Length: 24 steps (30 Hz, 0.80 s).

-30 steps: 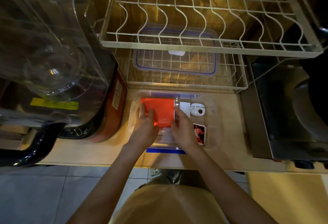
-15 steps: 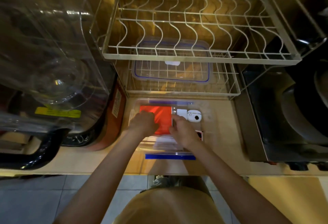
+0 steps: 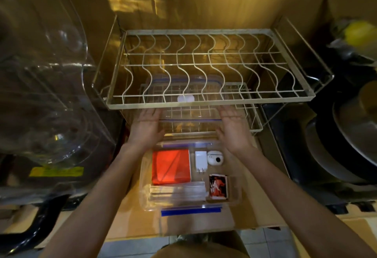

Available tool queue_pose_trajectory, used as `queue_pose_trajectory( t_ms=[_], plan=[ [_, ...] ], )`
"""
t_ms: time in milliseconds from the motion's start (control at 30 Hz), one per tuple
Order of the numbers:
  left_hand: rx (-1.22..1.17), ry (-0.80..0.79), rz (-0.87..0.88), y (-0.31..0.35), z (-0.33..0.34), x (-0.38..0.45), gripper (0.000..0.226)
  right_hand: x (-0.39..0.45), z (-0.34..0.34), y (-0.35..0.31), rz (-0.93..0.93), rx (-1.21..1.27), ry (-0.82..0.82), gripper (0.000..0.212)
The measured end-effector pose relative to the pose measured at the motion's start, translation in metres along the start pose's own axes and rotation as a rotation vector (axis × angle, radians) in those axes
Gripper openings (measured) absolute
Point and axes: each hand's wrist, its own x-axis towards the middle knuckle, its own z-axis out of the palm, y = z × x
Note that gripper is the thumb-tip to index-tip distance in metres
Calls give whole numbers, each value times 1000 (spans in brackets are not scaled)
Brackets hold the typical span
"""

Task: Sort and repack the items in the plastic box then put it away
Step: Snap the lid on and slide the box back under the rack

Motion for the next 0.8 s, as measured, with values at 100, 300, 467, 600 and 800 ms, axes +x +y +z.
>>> queue_pose_trajectory(
  t_ms=[100,300,467,600,800],
  plan=[
    [91,-27,25,-5,11,6,66,13,10,3,7,-175,-137,66],
    [88,58,-3,-7,26,10,52,18,22,11,-7,-203,-118,65],
    [76,183,51,-8,34,-3,44,5,25,22,-64,-151,-43,60],
    [27,301,69,3,24,-20,27,-14,16,30,-156,20,172,39],
    [-66,361,247,18,-11,-77,23,-61,-19,39,-213,179,330,21]
  ],
)
